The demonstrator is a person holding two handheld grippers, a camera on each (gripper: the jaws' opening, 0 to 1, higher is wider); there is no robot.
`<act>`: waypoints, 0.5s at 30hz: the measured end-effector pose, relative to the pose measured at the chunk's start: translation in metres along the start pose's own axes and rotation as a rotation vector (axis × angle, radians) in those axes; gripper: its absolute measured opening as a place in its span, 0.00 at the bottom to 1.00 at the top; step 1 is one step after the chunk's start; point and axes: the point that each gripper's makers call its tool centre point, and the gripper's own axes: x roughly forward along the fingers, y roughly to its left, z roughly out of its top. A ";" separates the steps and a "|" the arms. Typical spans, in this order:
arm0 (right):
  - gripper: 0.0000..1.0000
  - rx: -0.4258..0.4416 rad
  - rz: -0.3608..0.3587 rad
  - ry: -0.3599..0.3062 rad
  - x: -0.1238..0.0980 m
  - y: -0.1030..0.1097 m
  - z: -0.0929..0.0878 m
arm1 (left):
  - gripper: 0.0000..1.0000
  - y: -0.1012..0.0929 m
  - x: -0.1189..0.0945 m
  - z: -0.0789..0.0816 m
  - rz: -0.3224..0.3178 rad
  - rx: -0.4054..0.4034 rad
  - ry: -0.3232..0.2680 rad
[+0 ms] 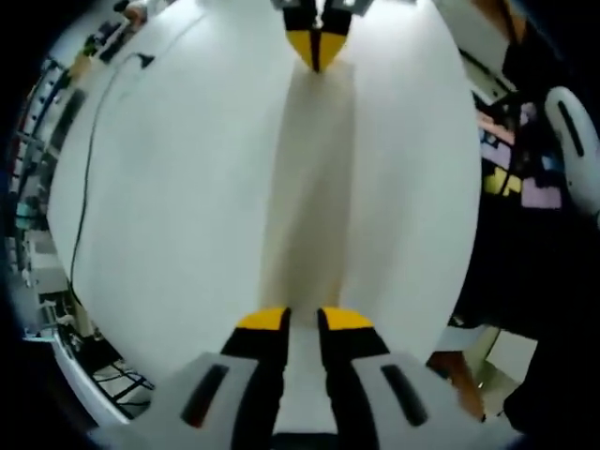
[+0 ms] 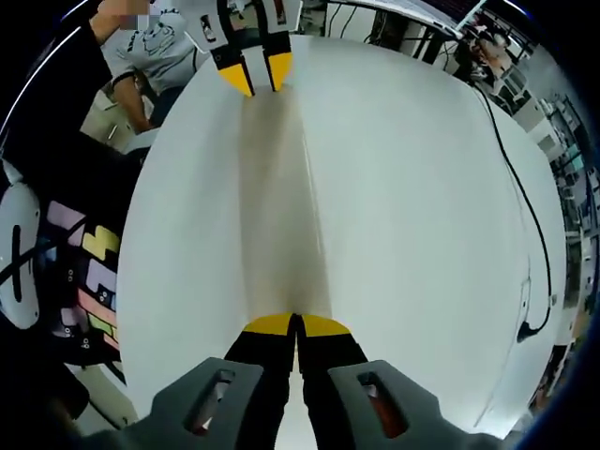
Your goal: Arrange the utensils inside the cutlery case until each visible utensil rests in its matching compartment.
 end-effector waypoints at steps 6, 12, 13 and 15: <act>0.06 -0.001 -0.006 -0.073 -0.003 -0.003 0.000 | 0.13 0.000 -0.001 0.000 -0.003 0.037 -0.008; 0.26 -0.040 0.001 -0.184 -0.012 -0.001 0.026 | 0.23 0.004 -0.016 0.002 0.005 0.017 -0.175; 0.32 -0.049 0.004 -0.196 -0.011 0.001 0.032 | 0.27 0.006 -0.020 0.004 0.011 0.016 -0.213; 0.42 -0.082 -0.011 -0.195 -0.005 0.003 0.039 | 0.38 0.007 -0.024 0.002 0.020 0.037 -0.273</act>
